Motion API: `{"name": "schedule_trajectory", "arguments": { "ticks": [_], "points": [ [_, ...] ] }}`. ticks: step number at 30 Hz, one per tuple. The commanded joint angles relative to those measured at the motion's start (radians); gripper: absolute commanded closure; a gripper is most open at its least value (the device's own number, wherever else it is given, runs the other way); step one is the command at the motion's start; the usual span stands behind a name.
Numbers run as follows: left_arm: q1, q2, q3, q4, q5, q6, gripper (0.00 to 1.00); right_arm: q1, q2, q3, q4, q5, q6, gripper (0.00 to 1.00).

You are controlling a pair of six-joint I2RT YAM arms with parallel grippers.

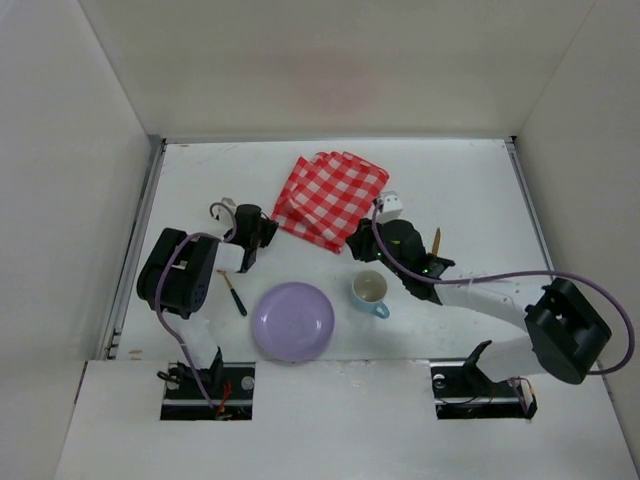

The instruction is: Set the dinner table for one person

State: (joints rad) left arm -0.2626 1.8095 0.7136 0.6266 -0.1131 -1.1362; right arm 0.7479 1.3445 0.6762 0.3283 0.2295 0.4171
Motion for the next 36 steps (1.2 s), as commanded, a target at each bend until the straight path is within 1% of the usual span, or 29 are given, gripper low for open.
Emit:
{"name": "schedule_trajectory", "arguments": {
  "ticks": [1, 3, 5, 6, 7, 10, 13, 15, 18, 23, 26, 32, 34, 35, 36],
  "points": [
    [-0.059, -0.036, -0.083, -0.007, -0.016, -0.037, 0.95, 0.055, 0.039, 0.121, -0.034, -0.061, -0.067, 0.6],
    [-0.063, -0.058, -0.108, 0.013, -0.011, -0.042, 0.93, 0.081, 0.091, 0.206, -0.084, -0.053, -0.096, 0.44],
    [-0.066, -0.087, -0.129, 0.027, -0.008, -0.03, 0.89, 0.084, 0.148, 0.268, -0.089, -0.062, -0.113, 0.31],
    [-0.066, -0.099, -0.137, 0.031, -0.008, -0.031, 0.87, 0.084, 0.194, 0.304, -0.08, -0.073, -0.123, 0.28],
    [-0.066, -0.116, -0.146, 0.038, -0.01, -0.03, 0.83, 0.075, 0.253, 0.35, -0.08, -0.091, -0.13, 0.27],
    [-0.062, -0.156, -0.174, 0.044, -0.017, -0.031, 0.74, 0.025, 0.391, 0.466, -0.115, -0.12, -0.127, 0.26],
    [-0.06, -0.165, -0.187, 0.061, -0.025, -0.013, 0.66, 0.014, 0.52, 0.604, -0.193, -0.133, -0.141, 0.26],
    [-0.054, -0.153, -0.189, 0.091, -0.001, 0.007, 0.6, 0.015, 0.585, 0.683, -0.238, -0.124, -0.176, 0.25],
    [-0.043, -0.138, -0.2, 0.156, 0.019, 0.012, 0.55, 0.017, 0.648, 0.765, -0.267, -0.092, -0.201, 0.23],
    [-0.016, -0.067, -0.18, 0.188, 0.082, -0.028, 0.55, 0.026, 0.746, 0.908, -0.345, -0.045, -0.207, 0.22],
    [-0.008, -0.026, -0.161, 0.193, 0.11, -0.054, 0.58, 0.038, 0.815, 0.999, -0.409, -0.019, -0.239, 0.22],
    [-0.005, 0.002, -0.151, 0.193, 0.133, -0.079, 0.6, 0.07, 0.923, 1.164, -0.537, 0.085, -0.302, 0.25],
    [-0.003, 0.001, -0.151, 0.19, 0.133, -0.08, 0.6, 0.077, 0.953, 1.221, -0.575, 0.102, -0.308, 0.31],
    [-0.003, 0.001, -0.151, 0.188, 0.133, -0.079, 0.6, 0.078, 0.966, 1.249, -0.598, 0.103, -0.308, 0.35],
    [-0.003, 0.001, -0.148, 0.183, 0.132, -0.077, 0.61, 0.08, 0.975, 1.272, -0.621, 0.105, -0.304, 0.45]
  ]
}}
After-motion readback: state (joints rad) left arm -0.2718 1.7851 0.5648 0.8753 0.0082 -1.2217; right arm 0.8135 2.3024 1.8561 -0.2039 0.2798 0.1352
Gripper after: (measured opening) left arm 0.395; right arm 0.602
